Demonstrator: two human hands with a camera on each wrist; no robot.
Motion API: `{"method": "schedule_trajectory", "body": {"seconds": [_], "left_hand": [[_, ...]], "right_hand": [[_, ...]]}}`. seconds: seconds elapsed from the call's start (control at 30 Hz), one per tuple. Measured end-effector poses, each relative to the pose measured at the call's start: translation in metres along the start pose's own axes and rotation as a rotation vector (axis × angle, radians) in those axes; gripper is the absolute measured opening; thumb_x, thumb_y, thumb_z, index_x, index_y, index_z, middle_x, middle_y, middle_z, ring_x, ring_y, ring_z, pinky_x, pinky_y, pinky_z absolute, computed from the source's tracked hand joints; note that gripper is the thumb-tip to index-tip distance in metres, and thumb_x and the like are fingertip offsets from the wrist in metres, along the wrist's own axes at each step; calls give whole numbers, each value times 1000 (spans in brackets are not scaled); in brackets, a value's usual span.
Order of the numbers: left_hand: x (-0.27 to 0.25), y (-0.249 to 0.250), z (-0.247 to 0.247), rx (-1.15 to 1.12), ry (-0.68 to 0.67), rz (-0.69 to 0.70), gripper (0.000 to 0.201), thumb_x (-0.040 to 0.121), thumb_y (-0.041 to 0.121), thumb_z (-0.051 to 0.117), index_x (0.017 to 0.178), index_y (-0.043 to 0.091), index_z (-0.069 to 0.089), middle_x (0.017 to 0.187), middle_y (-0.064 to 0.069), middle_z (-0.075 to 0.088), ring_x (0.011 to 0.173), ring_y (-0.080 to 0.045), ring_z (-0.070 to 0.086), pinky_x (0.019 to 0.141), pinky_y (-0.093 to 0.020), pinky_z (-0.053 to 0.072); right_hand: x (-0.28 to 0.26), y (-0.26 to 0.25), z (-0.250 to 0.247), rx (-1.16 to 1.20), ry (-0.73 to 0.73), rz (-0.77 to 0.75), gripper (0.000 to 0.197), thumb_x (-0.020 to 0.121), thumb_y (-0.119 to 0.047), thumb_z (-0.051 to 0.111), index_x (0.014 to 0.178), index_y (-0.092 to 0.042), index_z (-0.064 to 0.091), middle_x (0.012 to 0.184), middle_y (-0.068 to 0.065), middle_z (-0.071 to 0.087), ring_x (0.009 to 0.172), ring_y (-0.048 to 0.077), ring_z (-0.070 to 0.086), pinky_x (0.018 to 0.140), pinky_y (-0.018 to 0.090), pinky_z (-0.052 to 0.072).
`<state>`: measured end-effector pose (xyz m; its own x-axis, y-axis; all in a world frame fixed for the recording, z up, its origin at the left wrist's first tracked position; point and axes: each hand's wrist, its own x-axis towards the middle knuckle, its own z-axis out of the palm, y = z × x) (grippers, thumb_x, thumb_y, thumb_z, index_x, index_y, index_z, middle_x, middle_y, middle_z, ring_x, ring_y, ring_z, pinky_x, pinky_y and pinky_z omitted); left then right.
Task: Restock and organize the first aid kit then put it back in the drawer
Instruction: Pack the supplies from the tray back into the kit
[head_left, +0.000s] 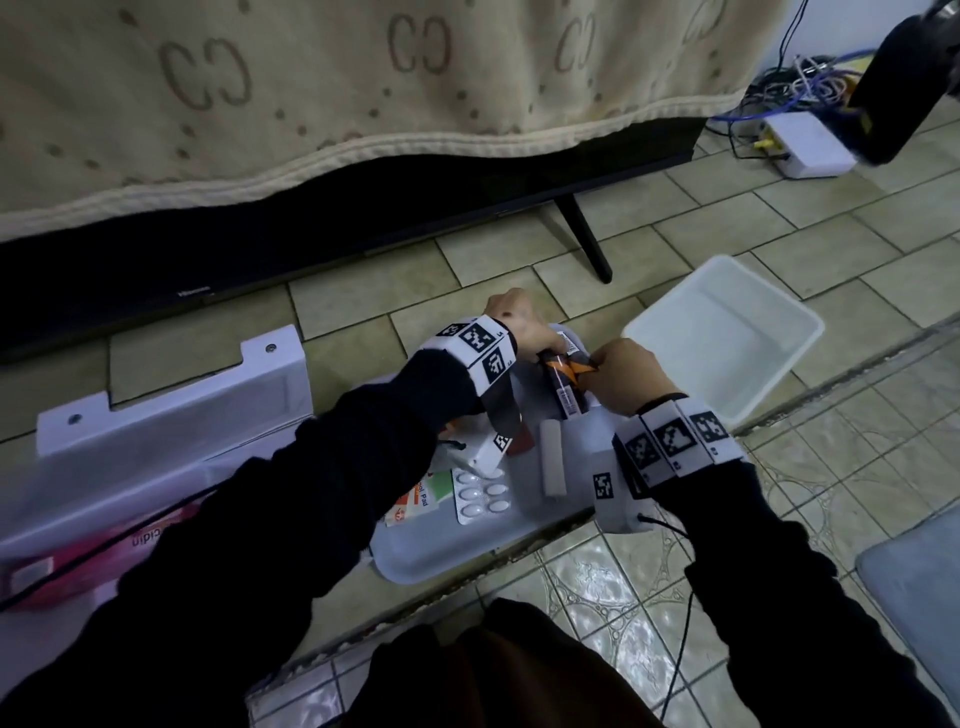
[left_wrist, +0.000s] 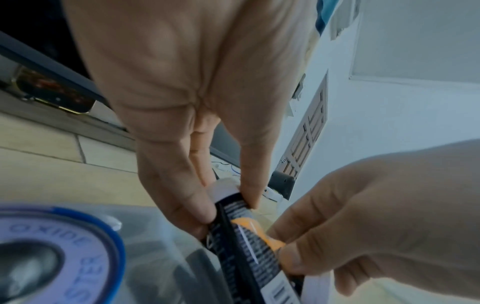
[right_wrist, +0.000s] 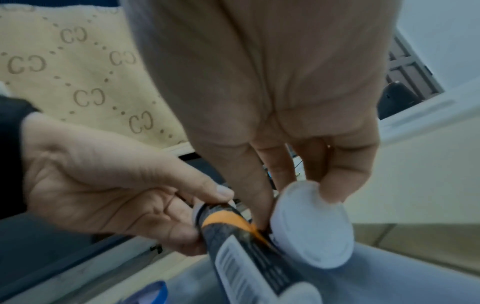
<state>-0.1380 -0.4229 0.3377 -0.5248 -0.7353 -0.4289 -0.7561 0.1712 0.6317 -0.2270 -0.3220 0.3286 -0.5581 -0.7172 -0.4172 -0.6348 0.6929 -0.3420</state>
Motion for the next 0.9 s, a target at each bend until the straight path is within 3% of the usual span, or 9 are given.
{"method": "schedule_trajectory", "body": {"seconds": [0.07,0.17,0.27,0.37,0.5,0.57,0.67,0.77,0.9], "left_hand": [[-5,-3,-4,-78,-24,19,29,74,29,77,92,6,73,92,-9,73,81,-18,70,79,-30,57],[-22,-8,-18,-203,-16,65,22,75,26,77,87,8,73,90,-10,73,83,-20,71,85,-35,56],[-50,-23,-47,-327,18,98,16,74,30,78,78,16,73,82,-4,72,77,-15,70,84,-31,57],[-97,-53,-87,-530,105,83,14,77,20,75,85,11,70,77,-1,66,73,-10,65,74,-19,57],[-189,-130,-135,-645,316,21,16,78,10,72,92,6,68,80,-4,67,68,-5,62,67,-12,54],[-239,-177,-146,-671,392,-65,17,74,8,74,90,7,68,77,-3,71,70,-10,64,66,-15,55],[-291,-232,-149,-597,482,-208,34,59,8,84,88,7,66,79,-8,66,69,-15,59,61,-18,48],[-308,-266,-138,-424,549,-318,31,62,5,84,85,13,64,79,-3,61,64,-7,56,53,-7,41],[-308,-287,-125,-192,543,-249,30,61,9,82,82,18,62,70,10,57,54,0,49,51,-7,37]], "right_hand": [[-5,-2,-9,44,-19,9,26,87,-17,54,95,5,63,87,19,57,82,28,51,65,26,35],[-17,-6,-27,132,-40,-51,31,90,-17,55,103,9,65,91,23,60,84,29,54,61,26,33],[-35,-22,-41,258,12,-180,20,89,-9,54,102,-1,68,83,12,57,76,16,51,58,25,33],[-59,-57,-40,430,-61,-339,19,89,-6,57,104,-15,64,75,3,59,63,5,51,53,16,33],[-103,-124,-12,456,-279,-594,19,87,-4,59,96,-21,62,84,-2,67,78,7,60,73,15,44],[-125,-156,11,419,-406,-691,18,87,-4,59,96,-20,61,83,-5,67,74,-5,60,73,8,43],[-149,-195,51,329,-539,-759,20,88,0,57,104,-12,61,89,2,65,84,5,59,70,6,41],[-161,-216,85,239,-574,-770,31,87,2,58,117,-3,57,100,5,62,96,14,57,79,16,43],[-168,-224,100,178,-541,-761,30,88,0,57,117,-5,57,99,3,62,97,14,57,82,18,42]]}}
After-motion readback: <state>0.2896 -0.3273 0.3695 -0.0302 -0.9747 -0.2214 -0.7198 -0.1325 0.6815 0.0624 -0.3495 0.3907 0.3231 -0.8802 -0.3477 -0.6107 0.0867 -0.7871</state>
